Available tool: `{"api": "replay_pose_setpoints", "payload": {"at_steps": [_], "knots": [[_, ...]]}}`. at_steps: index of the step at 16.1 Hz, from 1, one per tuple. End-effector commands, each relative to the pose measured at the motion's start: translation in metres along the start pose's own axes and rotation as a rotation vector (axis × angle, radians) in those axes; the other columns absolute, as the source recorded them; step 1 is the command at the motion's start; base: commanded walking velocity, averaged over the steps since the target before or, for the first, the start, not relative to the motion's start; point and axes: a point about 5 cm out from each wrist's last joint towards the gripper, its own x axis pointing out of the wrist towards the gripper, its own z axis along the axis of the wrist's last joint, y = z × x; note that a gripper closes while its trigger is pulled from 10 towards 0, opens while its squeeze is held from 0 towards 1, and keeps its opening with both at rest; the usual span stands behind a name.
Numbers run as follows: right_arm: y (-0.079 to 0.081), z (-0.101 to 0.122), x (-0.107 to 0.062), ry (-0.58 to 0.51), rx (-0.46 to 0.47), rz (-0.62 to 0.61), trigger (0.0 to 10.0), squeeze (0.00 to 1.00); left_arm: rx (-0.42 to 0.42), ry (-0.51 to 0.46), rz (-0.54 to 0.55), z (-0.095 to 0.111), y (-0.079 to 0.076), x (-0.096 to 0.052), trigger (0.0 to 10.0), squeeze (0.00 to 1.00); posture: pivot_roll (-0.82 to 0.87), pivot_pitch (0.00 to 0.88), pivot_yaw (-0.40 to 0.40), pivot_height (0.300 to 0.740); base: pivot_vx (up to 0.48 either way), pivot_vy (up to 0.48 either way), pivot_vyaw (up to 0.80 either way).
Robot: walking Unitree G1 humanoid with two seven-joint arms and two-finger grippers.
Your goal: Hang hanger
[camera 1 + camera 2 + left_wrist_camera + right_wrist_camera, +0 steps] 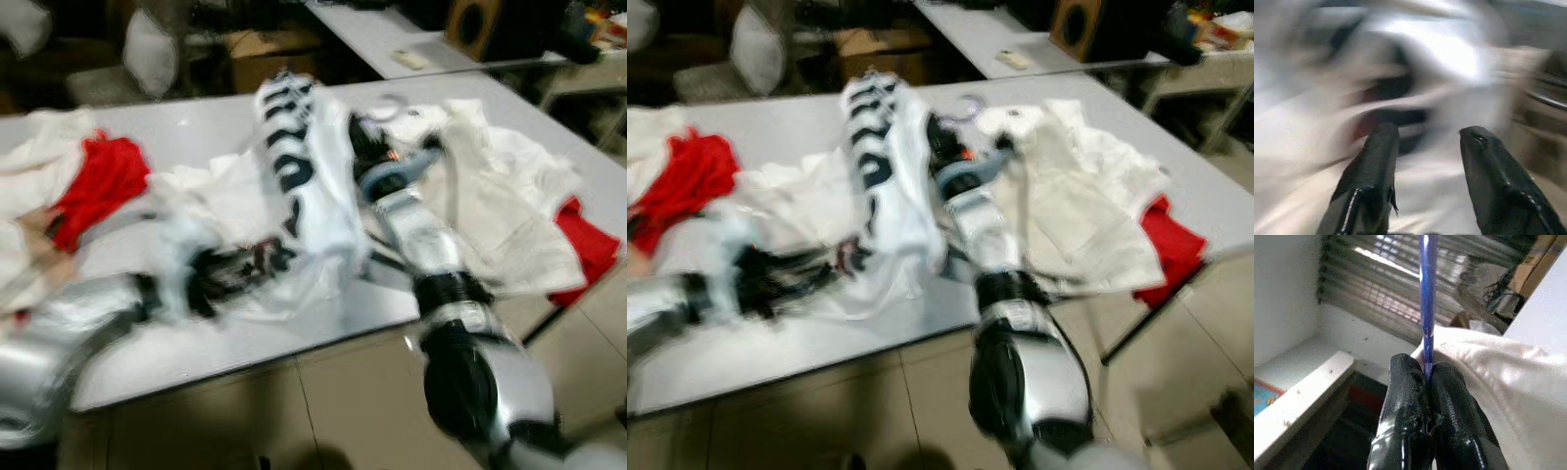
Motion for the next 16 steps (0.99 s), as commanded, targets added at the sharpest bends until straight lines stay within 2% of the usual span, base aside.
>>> {"api": "replay_pose_setpoints", "payload": {"at_steps": [1, 2, 3, 5, 6, 7, 8, 9, 10, 12, 14, 16], "knots": [[0.007, -0.004, -0.006, 0.023, 0.011, 0.048, 10.0, 0.00, -0.013, -0.023, 0.135, -0.004, 0.011, -0.001, 10.0, 1.00, 0.04, 0.000, 0.001, 0.740, 0.000, 0.000, 0.80], [0.011, -0.002, -0.015, 0.027, 0.027, 0.087, 10.0, 0.00, -0.049, -0.055, 0.213, -0.007, 0.015, 0.001, 10.0, 1.00, 0.04, 0.000, 0.006, 0.740, 0.000, 0.000, 0.80], [0.013, 0.002, -0.025, 0.025, 0.036, 0.118, 10.0, 0.00, -0.101, -0.082, 0.230, -0.012, 0.011, 0.006, 10.0, 1.00, 0.04, 0.000, 0.010, 0.740, 0.000, 0.000, 0.79], [0.015, 0.014, -0.044, -0.026, 0.096, 0.107, 10.0, 0.00, -0.154, -0.070, 0.259, -0.025, 0.000, 0.015, 10.0, 1.00, 0.02, 0.000, 0.024, 0.740, 0.000, 0.000, 0.79], [0.017, 0.018, -0.052, -0.038, 0.109, 0.109, 10.0, 0.00, -0.165, -0.067, 0.245, -0.032, -0.008, 0.019, 10.0, 1.00, 0.01, 0.000, 0.015, 0.740, 0.000, 0.000, 0.79], [0.018, 0.019, -0.056, -0.038, 0.094, 0.102, 10.0, 0.00, -0.152, -0.068, 0.249, -0.034, -0.009, 0.020, 10.0, 0.98, 0.00, 0.000, 0.007, 0.740, 0.000, 0.000, 0.79], [0.021, 0.021, -0.062, -0.036, 0.087, 0.087, 10.0, 0.00, -0.142, -0.075, 0.265, -0.037, -0.011, 0.023, 10.0, 0.92, -0.01, 0.000, 0.005, 0.740, 0.000, 0.000, 0.79], [0.024, 0.023, -0.070, -0.020, 0.071, 0.072, 10.0, 0.00, -0.141, -0.096, 0.298, -0.038, -0.013, 0.025, 10.0, 0.69, -0.01, 0.000, 0.009, 0.740, 0.000, 0.000, 0.79], [0.025, 0.024, -0.074, -0.008, 0.064, 0.068, 10.0, 0.00, -0.145, -0.102, 0.305, -0.039, -0.015, 0.026, 10.0, 0.69, -0.01, 0.000, 0.011, 0.740, 0.000, 0.000, 0.79], [0.021, 0.023, -0.084, 0.050, -0.021, 0.011, 10.0, 0.00, -0.129, -0.103, 0.319, -0.040, -0.020, 0.034, 10.0, 0.70, -0.01, 0.000, 0.007, 0.740, 0.000, -0.144, 0.79], [0.021, 0.022, -0.085, 0.062, -0.049, -0.016, 10.0, 0.00, -0.095, -0.088, 0.331, -0.042, -0.022, 0.038, 10.0, 0.70, -0.01, 0.000, -0.013, 0.740, 0.000, -0.300, 0.79], [0.025, 0.021, -0.083, 0.097, -0.091, -0.030, 10.0, 0.00, -0.103, -0.108, 0.344, -0.042, -0.026, 0.037, 10.0, 0.70, 0.00, 0.000, -0.030, 0.740, 0.000, -0.300, 0.79]]}}
